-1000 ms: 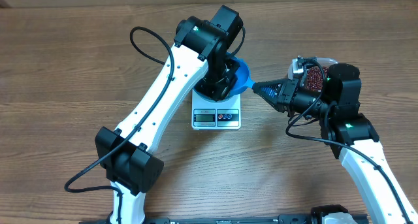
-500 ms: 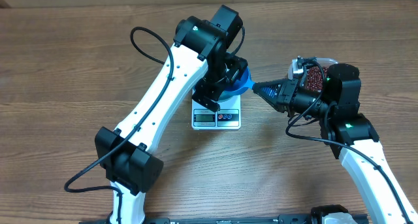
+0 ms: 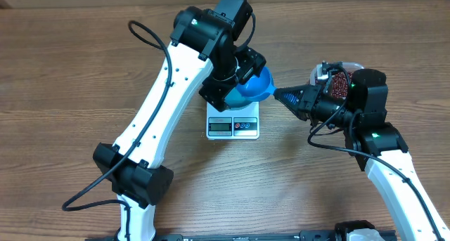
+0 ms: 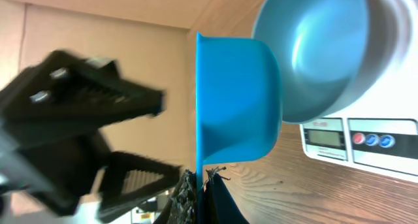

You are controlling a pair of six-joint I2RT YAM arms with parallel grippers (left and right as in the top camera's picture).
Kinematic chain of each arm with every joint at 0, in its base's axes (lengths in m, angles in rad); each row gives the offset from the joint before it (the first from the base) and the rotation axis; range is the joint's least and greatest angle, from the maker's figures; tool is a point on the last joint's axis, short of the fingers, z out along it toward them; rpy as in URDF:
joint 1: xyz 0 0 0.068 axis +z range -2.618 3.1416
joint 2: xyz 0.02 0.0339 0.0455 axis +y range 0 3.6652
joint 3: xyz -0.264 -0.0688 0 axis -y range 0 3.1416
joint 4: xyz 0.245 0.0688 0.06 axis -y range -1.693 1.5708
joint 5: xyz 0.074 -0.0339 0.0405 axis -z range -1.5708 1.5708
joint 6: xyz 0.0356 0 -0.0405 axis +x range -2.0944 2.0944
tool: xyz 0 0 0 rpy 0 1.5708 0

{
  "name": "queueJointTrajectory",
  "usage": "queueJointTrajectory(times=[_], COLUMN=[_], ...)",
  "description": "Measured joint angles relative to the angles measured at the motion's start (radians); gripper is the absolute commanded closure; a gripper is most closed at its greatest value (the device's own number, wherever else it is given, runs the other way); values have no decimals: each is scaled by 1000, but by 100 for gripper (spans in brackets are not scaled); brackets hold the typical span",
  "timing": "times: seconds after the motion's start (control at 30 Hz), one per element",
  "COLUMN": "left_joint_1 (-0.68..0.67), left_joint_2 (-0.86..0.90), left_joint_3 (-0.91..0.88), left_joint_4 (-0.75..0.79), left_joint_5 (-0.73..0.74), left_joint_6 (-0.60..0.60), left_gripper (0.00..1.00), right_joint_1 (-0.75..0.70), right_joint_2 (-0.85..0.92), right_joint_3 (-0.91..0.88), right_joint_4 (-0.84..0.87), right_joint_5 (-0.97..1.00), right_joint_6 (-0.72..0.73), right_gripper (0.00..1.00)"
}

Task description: Scoop item into bowl and weigh 150g on scale

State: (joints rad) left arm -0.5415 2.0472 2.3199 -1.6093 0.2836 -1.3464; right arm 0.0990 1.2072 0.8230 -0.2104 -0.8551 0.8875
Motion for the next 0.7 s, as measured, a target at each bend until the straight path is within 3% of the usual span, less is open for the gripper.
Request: queueJointTrajectory(times=[0.23, 0.43, 0.7], left_joint_1=[0, 0, 0], left_joint_2=[0, 0, 0], left_joint_3=[140, 261, 286], left_joint_4=[-76, -78, -78], left_joint_5=[-49, -64, -92], left_joint_6=[111, 292, 531], left_gripper=[0, 0, 1], right_joint_1=[0, 0, 0], right_joint_2=[0, 0, 0], right_joint_3=[0, 3, 151], right_joint_4=[-60, -116, -475], right_joint_5=[78, 132, 301], right_joint_6=[-29, -83, -211], right_gripper=[96, 96, 96])
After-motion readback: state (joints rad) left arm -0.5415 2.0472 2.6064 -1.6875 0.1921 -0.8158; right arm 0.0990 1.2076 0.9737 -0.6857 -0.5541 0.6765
